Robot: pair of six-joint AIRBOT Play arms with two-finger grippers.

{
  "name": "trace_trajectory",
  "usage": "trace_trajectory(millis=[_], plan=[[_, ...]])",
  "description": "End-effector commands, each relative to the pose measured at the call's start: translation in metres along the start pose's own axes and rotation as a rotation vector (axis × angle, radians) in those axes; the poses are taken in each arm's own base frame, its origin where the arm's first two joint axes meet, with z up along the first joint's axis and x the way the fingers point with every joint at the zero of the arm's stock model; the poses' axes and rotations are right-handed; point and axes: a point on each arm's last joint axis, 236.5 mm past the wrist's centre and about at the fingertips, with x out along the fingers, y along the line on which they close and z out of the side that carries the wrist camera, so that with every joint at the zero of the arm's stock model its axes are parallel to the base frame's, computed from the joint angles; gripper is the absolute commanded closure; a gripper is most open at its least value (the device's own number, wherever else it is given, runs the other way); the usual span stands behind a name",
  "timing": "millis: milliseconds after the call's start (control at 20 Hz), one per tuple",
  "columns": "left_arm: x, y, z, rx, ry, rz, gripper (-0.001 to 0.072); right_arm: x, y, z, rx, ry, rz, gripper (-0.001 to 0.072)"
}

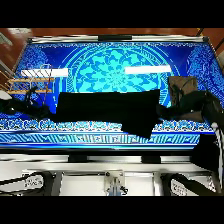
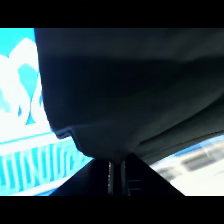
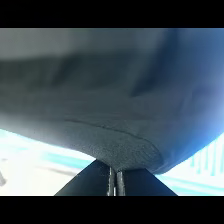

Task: Fold the shirts.

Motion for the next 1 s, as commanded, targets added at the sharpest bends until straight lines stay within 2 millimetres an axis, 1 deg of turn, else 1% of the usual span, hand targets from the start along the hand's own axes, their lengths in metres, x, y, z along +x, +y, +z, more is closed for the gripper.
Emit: trace_trajectory(millis=[0, 100, 250, 300, 400, 450, 500, 550, 600, 650, 700, 750, 800, 850, 900, 950], plan=[[-0.012, -0.013, 0.058, 0.022, -0.108, -0.014, 0.0669, -0.005, 0.006, 0.07, -0.002, -0.097, 0.004, 0.0652], [-0.004, -0.014, 0.08, -0.002, -0.107, -0.029, 0.0669, 0.002, 0.006, 0.099, -0.005, -0.115, 0.004, 0.0652], [0.019, -0.007, 0.103, -0.05, -0.081, -0.037, 0.0668, 0.022, -0.002, 0.13, 0.017, -0.126, 0.002, 0.0652], [0.027, -0.004, 0.106, -0.071, -0.068, -0.04, 0.0668, 0.031, -0.007, 0.135, 0.031, -0.116, 0.001, 0.0651], [0.046, 0.001, 0.11, -0.104, -0.036, -0.045, 0.0668, 0.051, -0.018, 0.138, 0.051, -0.097, -0.007, 0.0651], [0.055, 0.002, 0.11, -0.107, -0.02, -0.05, 0.0669, 0.058, -0.022, 0.14, 0.058, -0.096, -0.01, 0.0649], [0.063, 0.002, 0.109, -0.112, -0.006, -0.057, 0.0668, 0.063, -0.024, 0.143, 0.065, -0.102, -0.011, 0.0625], [0.07, 0.001, 0.107, -0.117, 0.007, -0.065, 0.066, 0.065, -0.026, 0.146, 0.068, -0.113, -0.011, 0.0623], [0.074, 0.0, 0.106, -0.121, 0.015, -0.073, 0.0554, 0.065, -0.026, 0.149, 0.067, -0.126, -0.012, 0.0505], [0.074, -0.004, 0.107, -0.124, 0.013, -0.088, 0.0328, 0.062, -0.025, 0.153, 0.05, -0.139, -0.011, 0.0237], [0.071, -0.011, 0.108, -0.126, 0.011, -0.111, 0.0205, 0.056, -0.021, 0.155, -0.003, -0.144, -0.011, 0.0203], [0.067, -0.015, 0.108, -0.118, 0.015, -0.121, 0.016, 0.047, -0.02, 0.156, -0.044, -0.15, -0.024, 0.0203], [0.062, -0.02, 0.105, -0.098, 0.027, -0.127, 0.016, 0.035, -0.024, 0.157, -0.075, -0.155, -0.06, 0.0194], [0.057, -0.024, 0.103, -0.086, 0.038, -0.133, 0.016, 0.023, -0.034, 0.157, -0.1, -0.157, -0.116, 0.0058], [0.051, -0.028, 0.102, -0.075, 0.042, -0.137, 0.016, 0.014, -0.049, 0.154, -0.097, -0.148, -0.176, 0.0045], [0.045, -0.033, 0.101, -0.064, 0.039, -0.139, 0.0161, 0.011, -0.062, 0.145, -0.068, -0.11, -0.204, 0.0045]])
